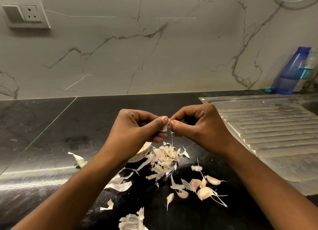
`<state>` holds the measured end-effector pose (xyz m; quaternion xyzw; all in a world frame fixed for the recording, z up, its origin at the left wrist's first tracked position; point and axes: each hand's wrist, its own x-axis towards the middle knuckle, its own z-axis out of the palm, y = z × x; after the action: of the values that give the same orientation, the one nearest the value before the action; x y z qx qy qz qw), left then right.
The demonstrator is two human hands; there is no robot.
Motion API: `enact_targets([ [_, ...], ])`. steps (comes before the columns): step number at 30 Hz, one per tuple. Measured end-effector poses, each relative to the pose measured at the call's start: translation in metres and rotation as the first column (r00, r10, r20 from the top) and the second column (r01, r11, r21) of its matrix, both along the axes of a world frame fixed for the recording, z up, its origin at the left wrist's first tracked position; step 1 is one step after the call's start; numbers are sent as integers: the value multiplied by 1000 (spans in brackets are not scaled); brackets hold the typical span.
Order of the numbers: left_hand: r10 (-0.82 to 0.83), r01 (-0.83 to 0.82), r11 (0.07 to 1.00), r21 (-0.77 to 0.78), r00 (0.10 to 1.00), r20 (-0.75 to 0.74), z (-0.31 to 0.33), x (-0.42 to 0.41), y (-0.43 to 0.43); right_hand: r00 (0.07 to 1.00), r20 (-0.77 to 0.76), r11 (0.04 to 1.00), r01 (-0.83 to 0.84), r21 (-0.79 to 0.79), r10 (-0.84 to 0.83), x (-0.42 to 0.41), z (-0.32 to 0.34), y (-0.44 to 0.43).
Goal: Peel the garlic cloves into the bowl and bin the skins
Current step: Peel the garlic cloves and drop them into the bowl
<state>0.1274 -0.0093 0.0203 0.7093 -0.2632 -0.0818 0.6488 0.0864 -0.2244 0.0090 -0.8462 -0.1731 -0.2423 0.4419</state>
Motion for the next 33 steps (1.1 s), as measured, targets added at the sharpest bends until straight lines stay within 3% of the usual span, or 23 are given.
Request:
enact_targets([
  [5,-62,29,989,-143,970,-235,5,-3,-1,999,-3,998,-32,57,33,0,2,0],
  [9,-78,17,982,-190,945,-319,5,-3,-2,999,-16,996,-50,77,52,-1,1,0],
  [19,-63,19,989,-149,952,-299,6,-1,0,997,-24,995,-74,67,75,0,1,0],
  [33,-122,14,954,-298,929,-348,10,3,1,999,5,994,-40,102,40,-4,7,-9],
])
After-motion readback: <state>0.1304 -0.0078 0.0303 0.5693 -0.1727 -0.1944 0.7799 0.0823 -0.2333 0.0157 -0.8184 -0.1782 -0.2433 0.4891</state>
